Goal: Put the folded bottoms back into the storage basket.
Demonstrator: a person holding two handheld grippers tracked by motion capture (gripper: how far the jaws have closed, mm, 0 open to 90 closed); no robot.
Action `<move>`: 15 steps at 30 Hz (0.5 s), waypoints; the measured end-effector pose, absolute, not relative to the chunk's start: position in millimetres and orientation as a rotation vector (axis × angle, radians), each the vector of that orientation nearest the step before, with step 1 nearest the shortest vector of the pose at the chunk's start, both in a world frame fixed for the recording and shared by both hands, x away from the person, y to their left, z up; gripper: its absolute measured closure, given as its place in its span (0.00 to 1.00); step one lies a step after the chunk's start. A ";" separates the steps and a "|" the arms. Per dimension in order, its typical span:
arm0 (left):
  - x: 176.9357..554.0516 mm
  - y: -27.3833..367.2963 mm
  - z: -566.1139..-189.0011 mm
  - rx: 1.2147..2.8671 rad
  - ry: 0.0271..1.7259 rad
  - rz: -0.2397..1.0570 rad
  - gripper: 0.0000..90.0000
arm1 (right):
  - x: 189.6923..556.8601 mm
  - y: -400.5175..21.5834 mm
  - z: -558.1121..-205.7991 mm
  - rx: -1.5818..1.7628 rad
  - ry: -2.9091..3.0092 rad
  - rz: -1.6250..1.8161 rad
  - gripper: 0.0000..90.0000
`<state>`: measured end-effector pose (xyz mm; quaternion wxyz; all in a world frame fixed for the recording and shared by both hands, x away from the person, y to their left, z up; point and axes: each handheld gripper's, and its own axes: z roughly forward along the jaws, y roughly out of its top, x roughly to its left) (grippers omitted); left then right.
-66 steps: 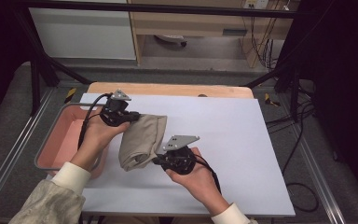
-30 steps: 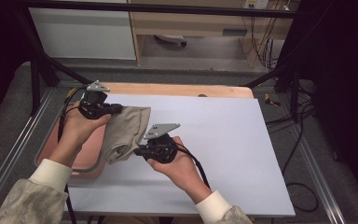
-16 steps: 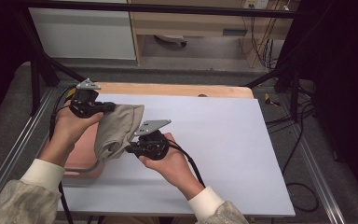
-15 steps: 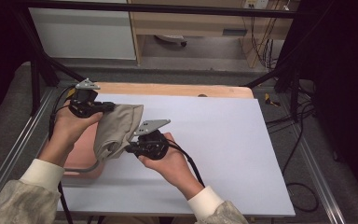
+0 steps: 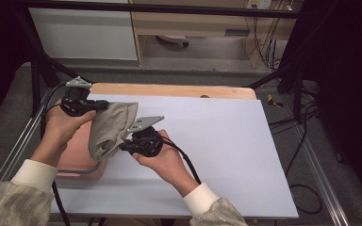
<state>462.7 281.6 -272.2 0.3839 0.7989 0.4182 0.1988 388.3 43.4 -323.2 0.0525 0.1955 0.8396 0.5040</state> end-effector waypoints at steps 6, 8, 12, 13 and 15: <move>462.7 291.9 -272.2 2.023 1.079 0.513 0.97 | 391.5 55.7 -323.3 0.587 2.555 1.553 0.95; 462.6 295.2 -272.4 2.022 1.084 0.516 0.97 | 392.4 59.8 -323.5 0.582 2.557 1.554 0.95; 462.5 301.9 -272.4 2.017 1.096 0.521 0.97 | 394.1 67.5 -324.1 0.573 2.554 1.555 0.95; 462.4 304.4 -272.3 2.015 1.099 0.523 0.97 | 394.5 68.8 -324.3 0.570 2.555 1.555 0.95; 462.5 308.1 -272.5 2.014 1.104 0.527 0.97 | 395.8 72.8 -325.2 0.567 2.555 1.559 0.95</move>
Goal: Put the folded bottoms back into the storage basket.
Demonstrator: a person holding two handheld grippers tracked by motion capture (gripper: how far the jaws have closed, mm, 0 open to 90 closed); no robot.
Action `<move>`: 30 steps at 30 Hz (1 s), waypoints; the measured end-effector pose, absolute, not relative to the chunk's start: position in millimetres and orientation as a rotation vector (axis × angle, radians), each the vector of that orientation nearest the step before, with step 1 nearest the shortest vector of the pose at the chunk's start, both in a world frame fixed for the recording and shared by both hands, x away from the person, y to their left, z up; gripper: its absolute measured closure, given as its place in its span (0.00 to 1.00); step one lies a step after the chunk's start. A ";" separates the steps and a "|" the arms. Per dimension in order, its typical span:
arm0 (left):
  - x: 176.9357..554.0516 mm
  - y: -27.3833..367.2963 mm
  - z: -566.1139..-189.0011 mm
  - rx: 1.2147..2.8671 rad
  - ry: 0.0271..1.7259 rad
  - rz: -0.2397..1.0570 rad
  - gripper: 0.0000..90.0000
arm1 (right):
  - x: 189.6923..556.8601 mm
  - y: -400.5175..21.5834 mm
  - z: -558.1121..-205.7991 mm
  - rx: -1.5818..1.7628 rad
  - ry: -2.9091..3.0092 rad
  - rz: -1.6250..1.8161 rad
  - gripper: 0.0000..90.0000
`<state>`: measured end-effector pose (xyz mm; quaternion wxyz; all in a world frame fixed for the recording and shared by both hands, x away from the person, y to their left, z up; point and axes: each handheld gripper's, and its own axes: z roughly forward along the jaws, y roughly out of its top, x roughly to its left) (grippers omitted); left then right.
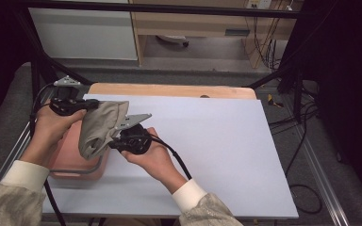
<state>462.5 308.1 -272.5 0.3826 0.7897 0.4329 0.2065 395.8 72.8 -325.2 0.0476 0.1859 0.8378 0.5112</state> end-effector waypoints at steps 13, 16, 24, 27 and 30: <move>462.9 324.7 -276.4 2.007 1.132 0.534 0.97 | 401.9 94.0 -333.9 0.530 2.563 1.568 0.95; 462.7 327.2 -276.7 2.007 1.137 0.535 0.97 | 402.7 96.6 -335.8 0.532 2.559 1.578 0.95; 462.5 329.3 -276.4 2.006 1.141 0.535 0.97 | 403.3 98.8 -335.9 0.527 2.563 1.583 0.95; 462.4 330.4 -276.6 2.007 1.142 0.537 0.97 | 403.4 100.4 -336.5 0.527 2.566 1.580 0.95; 462.2 331.7 -276.6 2.006 1.146 0.534 0.97 | 403.7 101.9 -337.3 0.525 2.570 1.575 0.95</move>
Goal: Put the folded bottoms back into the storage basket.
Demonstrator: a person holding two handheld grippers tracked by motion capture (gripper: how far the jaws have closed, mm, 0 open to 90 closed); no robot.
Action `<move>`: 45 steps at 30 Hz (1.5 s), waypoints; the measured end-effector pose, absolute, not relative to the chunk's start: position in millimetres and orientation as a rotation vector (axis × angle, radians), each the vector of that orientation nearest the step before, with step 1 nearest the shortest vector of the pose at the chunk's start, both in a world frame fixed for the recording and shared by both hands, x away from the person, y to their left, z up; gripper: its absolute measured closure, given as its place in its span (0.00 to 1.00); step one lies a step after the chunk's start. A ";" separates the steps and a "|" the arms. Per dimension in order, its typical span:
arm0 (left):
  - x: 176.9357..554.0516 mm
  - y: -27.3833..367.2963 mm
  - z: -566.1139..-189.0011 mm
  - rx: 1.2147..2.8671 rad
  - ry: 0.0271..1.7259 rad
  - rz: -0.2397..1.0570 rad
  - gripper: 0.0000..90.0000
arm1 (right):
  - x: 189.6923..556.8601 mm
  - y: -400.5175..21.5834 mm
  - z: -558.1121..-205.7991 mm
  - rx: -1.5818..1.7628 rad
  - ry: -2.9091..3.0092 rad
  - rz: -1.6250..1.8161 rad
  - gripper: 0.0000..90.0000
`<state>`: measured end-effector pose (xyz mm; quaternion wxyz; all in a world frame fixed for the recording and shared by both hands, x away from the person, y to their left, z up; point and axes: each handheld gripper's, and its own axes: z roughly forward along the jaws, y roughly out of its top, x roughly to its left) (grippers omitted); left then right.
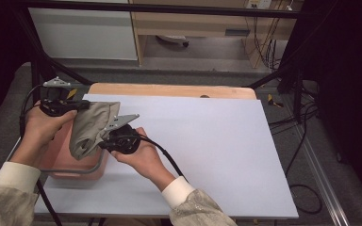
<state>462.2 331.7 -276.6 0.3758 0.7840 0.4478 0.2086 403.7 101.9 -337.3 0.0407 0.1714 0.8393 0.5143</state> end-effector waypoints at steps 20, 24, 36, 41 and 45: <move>462.6 342.0 -278.6 2.005 1.165 0.540 0.97 | 404.2 118.5 -341.1 0.507 2.578 1.571 0.95; 462.5 343.4 -279.9 2.012 1.169 0.535 0.97 | 403.5 121.7 -342.6 0.503 2.581 1.574 0.95; 461.9 347.2 -283.7 2.016 1.180 0.533 0.97 | 404.1 126.6 -345.8 0.491 2.594 1.567 0.95; 462.7 348.6 -285.8 2.017 1.187 0.534 0.97 | 404.5 128.2 -347.3 0.497 2.598 1.565 0.95; 463.2 350.5 -287.5 2.016 1.194 0.531 0.97 | 404.9 130.1 -348.8 0.500 2.597 1.574 0.95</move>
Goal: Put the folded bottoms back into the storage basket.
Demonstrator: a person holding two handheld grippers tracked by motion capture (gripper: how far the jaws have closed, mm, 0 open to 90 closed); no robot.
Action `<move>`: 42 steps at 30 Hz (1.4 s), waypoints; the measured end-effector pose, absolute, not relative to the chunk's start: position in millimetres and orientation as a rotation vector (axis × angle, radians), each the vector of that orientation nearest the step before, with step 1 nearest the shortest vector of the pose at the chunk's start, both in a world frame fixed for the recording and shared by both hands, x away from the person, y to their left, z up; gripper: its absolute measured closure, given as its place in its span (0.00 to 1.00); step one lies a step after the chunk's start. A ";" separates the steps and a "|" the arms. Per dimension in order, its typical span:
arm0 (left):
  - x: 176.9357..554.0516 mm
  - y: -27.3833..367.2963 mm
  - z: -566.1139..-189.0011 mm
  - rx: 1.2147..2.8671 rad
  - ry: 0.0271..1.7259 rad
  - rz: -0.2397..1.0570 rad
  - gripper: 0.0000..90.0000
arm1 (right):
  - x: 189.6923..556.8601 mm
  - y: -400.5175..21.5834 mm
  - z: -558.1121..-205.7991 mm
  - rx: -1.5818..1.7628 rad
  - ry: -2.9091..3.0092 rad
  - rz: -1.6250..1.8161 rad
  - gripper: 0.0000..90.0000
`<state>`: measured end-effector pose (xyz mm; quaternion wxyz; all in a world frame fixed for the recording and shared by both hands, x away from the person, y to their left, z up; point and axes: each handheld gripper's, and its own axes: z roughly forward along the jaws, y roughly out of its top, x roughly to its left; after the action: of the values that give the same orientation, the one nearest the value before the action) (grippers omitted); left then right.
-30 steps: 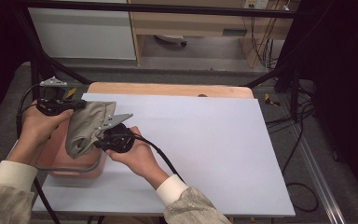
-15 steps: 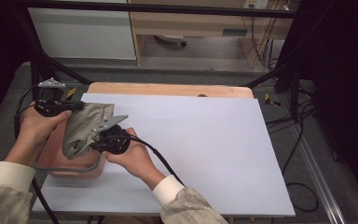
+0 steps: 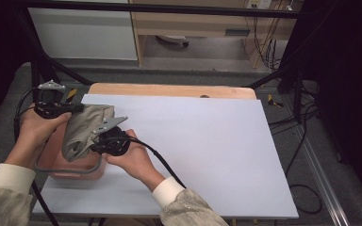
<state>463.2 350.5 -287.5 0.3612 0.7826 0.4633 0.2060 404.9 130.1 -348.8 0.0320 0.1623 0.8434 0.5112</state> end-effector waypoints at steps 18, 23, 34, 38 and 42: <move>461.7 355.2 -292.4 2.013 1.197 0.519 0.96 | 402.5 141.6 -356.5 0.486 2.615 1.563 0.95; 461.7 356.4 -294.1 2.012 1.203 0.519 0.96 | 402.1 143.5 -358.1 0.499 2.617 1.576 0.95; 463.3 360.9 -297.2 2.015 1.224 0.518 0.96 | 402.6 145.6 -360.5 0.504 2.617 1.578 0.95; 465.4 362.9 -299.8 2.018 1.236 0.528 0.96 | 404.0 147.0 -362.9 0.511 2.621 1.570 0.95; 467.7 365.4 -302.8 2.025 1.246 0.530 0.96 | 407.8 149.5 -366.0 0.522 2.631 1.548 0.95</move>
<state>467.7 365.4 -302.8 0.3456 0.7801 0.4799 0.2043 407.8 149.5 -366.0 0.0225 0.1687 0.8493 0.4997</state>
